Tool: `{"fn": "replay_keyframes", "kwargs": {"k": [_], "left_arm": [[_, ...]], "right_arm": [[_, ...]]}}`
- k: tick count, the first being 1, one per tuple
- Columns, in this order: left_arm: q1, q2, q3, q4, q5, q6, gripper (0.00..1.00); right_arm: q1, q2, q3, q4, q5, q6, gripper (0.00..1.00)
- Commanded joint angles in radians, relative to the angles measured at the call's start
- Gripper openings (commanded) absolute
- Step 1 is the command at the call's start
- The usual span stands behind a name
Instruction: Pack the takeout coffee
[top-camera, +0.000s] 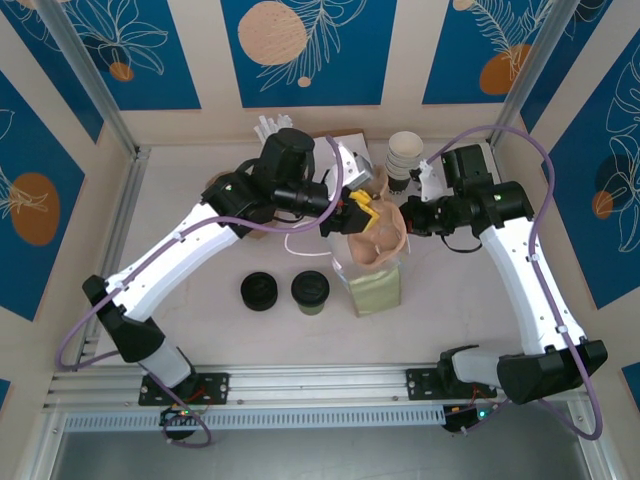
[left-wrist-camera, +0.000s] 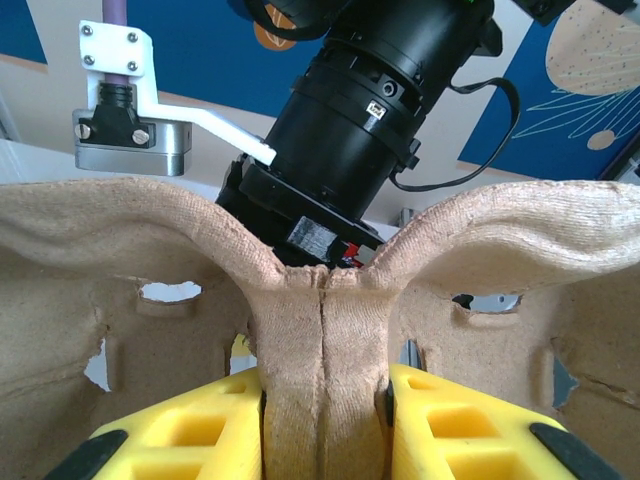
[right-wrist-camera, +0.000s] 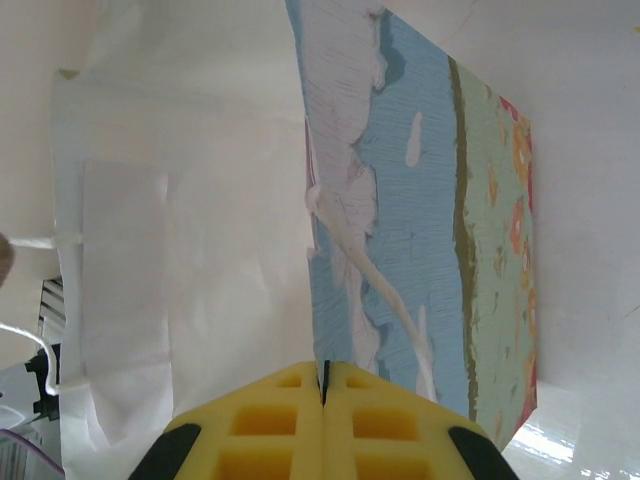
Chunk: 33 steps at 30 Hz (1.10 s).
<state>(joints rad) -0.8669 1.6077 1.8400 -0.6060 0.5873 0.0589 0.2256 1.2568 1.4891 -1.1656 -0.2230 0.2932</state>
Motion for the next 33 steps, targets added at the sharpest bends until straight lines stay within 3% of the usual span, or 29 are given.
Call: {"fn": "replay_keyframes", "kwargs": {"k": [1,17,33], "left_arm": [[0.002,0.015,-0.007,0.005,0.039,0.010,0.29],[0.048,0.096,0.008,-0.114,0.124,0.036,0.30],[0.085,0.156,0.034,-0.224,0.096,0.145,0.30]], "right_arm": [[-0.006,-0.006,-0.013,-0.024,-0.044,-0.036,0.00],[-0.011,0.003,-0.028,-0.026,-0.042,-0.066,0.01],[-0.012,0.001,-0.036,-0.023,-0.068,-0.092,0.02]]}}
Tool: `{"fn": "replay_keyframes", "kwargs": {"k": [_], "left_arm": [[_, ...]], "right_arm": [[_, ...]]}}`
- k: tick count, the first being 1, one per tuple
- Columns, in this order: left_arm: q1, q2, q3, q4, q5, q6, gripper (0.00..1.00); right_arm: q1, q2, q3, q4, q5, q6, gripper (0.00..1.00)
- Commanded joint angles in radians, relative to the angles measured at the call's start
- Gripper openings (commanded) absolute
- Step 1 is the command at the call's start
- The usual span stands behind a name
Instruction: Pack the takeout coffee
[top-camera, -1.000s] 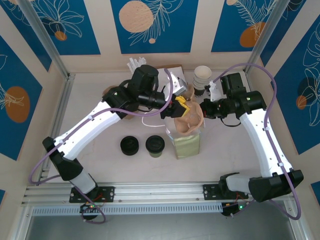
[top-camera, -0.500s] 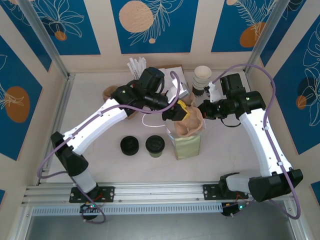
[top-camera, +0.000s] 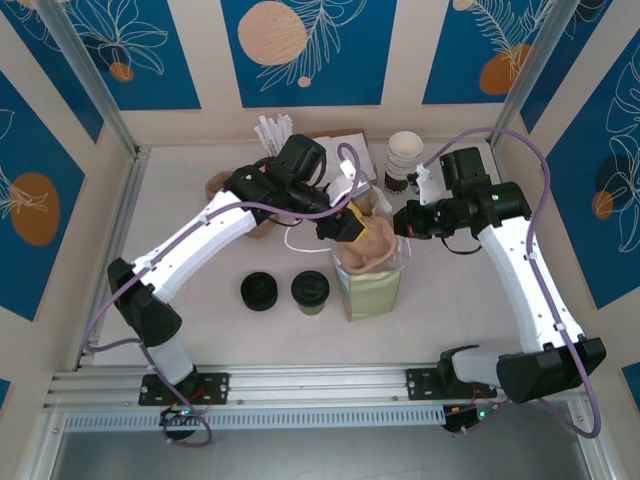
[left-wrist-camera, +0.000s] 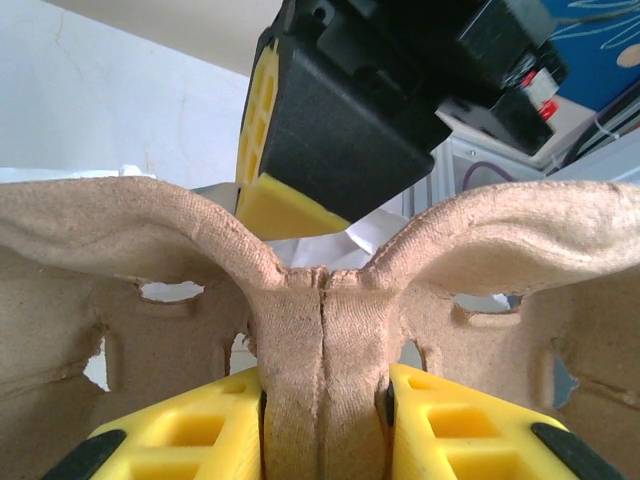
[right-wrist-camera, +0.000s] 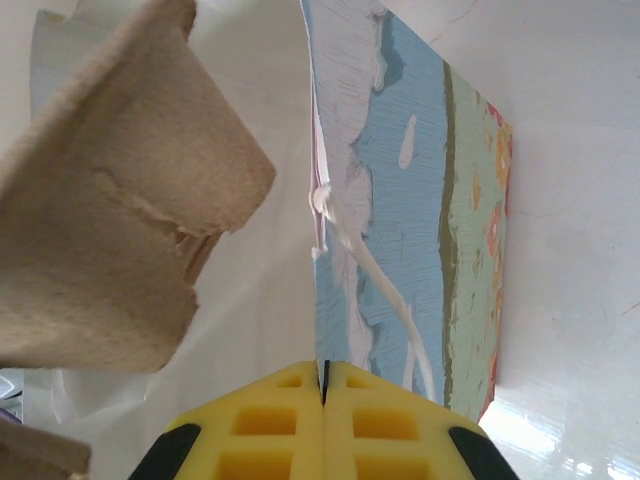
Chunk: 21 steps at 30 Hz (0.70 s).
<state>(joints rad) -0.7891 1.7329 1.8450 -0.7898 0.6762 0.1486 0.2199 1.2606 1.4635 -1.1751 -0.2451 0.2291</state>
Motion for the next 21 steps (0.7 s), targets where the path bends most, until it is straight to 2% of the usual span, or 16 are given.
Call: {"fn": "replay_keyframes", "kwargs": {"k": [1,16,21], "left_arm": [[0.007,0.038,0.031,-0.040,0.012,0.060,0.30],[0.009,0.124,0.060,-0.086,-0.035,0.140,0.30],[0.009,0.151,0.071,-0.099,-0.036,0.144,0.29]], "right_arm": [[-0.006,-0.003,-0.012,-0.014,-0.052,-0.033,0.02],[0.010,0.001,-0.026,0.004,-0.068,-0.065,0.06],[0.009,0.010,-0.001,0.004,-0.050,-0.027,0.23]]}}
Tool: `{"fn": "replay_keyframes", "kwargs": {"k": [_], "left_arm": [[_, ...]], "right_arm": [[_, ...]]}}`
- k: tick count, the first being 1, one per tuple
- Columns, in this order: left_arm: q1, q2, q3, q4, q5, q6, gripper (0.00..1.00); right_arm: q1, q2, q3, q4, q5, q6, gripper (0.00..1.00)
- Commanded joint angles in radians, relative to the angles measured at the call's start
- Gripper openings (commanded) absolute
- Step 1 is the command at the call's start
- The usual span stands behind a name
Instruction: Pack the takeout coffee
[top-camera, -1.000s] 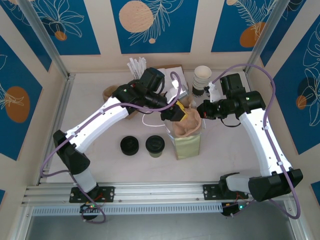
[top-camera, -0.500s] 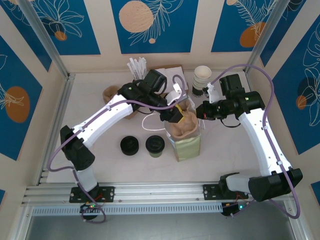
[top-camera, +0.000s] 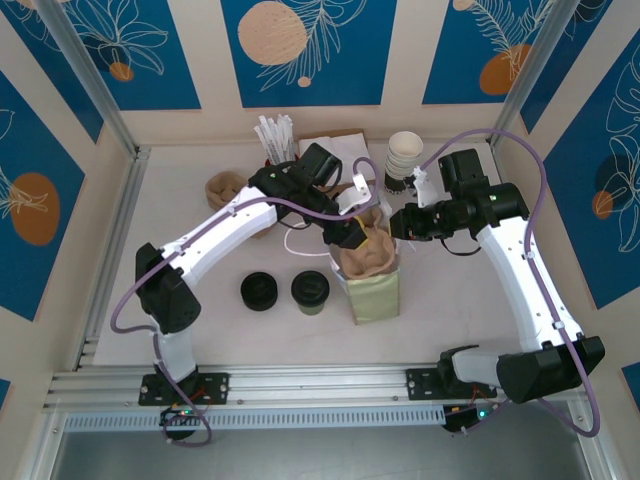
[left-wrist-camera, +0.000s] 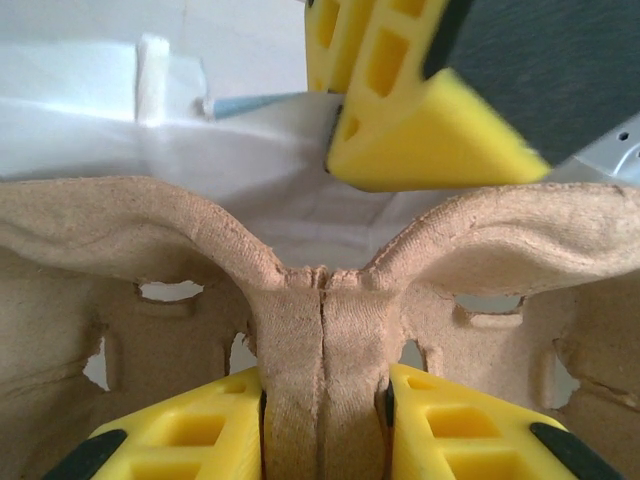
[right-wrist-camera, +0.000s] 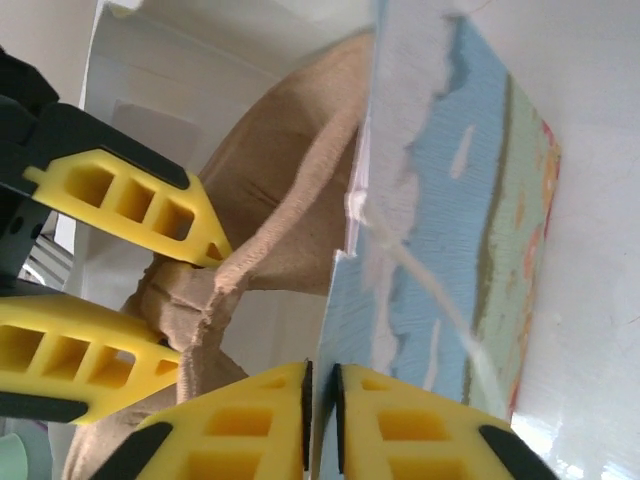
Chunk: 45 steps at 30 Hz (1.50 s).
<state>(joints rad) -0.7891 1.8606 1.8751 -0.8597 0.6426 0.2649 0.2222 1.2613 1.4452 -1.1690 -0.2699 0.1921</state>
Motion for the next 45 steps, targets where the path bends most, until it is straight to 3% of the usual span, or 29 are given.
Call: {"fn": "replay_keyframes", "kwargs": {"k": [1,4,9,17,27,45], "left_arm": [[0.009,0.024,0.039,-0.027,-0.001,0.025,0.29],[0.008,0.028,0.038,-0.017,-0.003,0.015,0.29],[0.009,0.032,0.041,0.016,-0.014,-0.026,0.29],[0.008,0.051,0.055,0.056,0.009,-0.112,0.28],[0.008,0.064,0.071,0.050,-0.003,-0.134,0.28],[0.001,0.090,0.115,-0.013,-0.056,-0.063,0.28]], "right_arm": [[0.006,0.009,0.032,-0.007,-0.023,0.024,0.27],[0.002,0.003,0.084,-0.041,0.005,0.075,0.38],[-0.013,-0.051,0.146,-0.101,0.045,0.160,0.47],[-0.025,-0.176,0.114,-0.196,0.058,0.298,0.47],[-0.011,-0.284,-0.106,-0.125,0.005,0.435,0.47],[0.017,-0.337,-0.202,-0.150,0.027,0.419,0.46]]}}
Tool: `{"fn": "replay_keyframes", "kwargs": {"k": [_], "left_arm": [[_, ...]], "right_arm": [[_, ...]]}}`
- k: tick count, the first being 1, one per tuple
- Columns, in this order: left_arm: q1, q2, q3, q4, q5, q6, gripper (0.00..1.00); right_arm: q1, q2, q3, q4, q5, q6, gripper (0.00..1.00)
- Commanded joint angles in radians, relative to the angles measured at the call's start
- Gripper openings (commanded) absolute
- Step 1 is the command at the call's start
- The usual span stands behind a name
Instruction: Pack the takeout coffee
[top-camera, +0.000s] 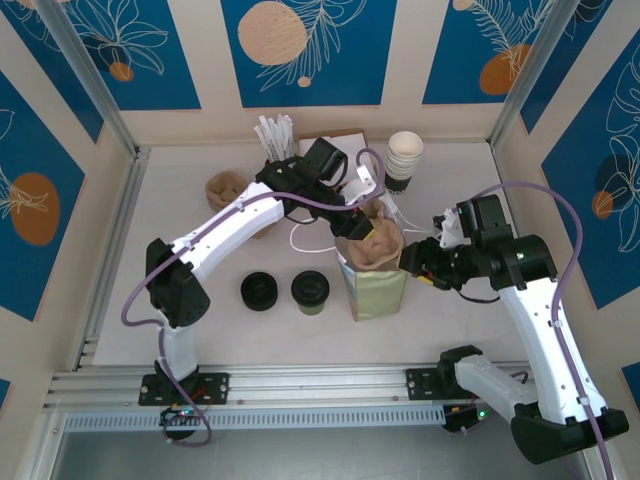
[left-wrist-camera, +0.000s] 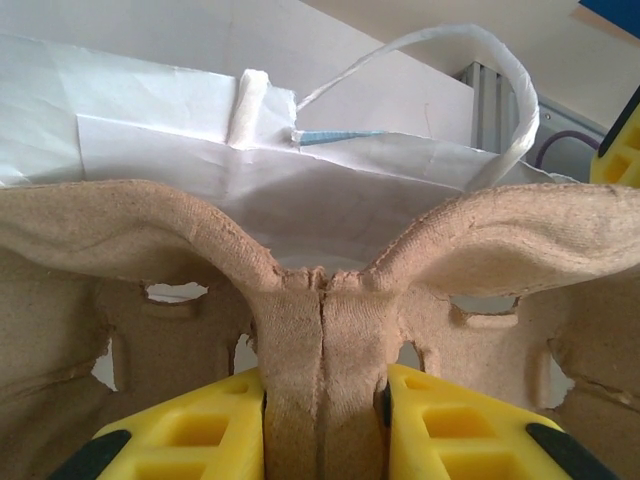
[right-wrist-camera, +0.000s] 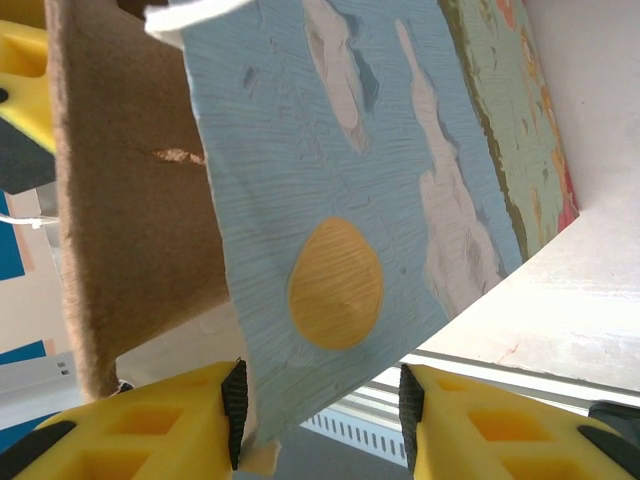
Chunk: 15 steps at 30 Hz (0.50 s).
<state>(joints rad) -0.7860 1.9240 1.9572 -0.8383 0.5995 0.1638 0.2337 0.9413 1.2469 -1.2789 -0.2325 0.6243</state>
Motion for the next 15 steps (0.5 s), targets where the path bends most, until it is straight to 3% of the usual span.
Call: {"fn": "replay_keyframes", "kwargs": {"k": [1,15], "left_arm": [[-0.007,0.030,0.034,-0.037,-0.018,0.045,0.28],[-0.059,0.076,0.053,-0.107,-0.161,0.139,0.28]], "right_arm": [[0.005,-0.018,-0.003,-0.040,-0.012,-0.014,0.46],[0.004,-0.009,0.008,-0.036,-0.021,-0.045,0.40]]}}
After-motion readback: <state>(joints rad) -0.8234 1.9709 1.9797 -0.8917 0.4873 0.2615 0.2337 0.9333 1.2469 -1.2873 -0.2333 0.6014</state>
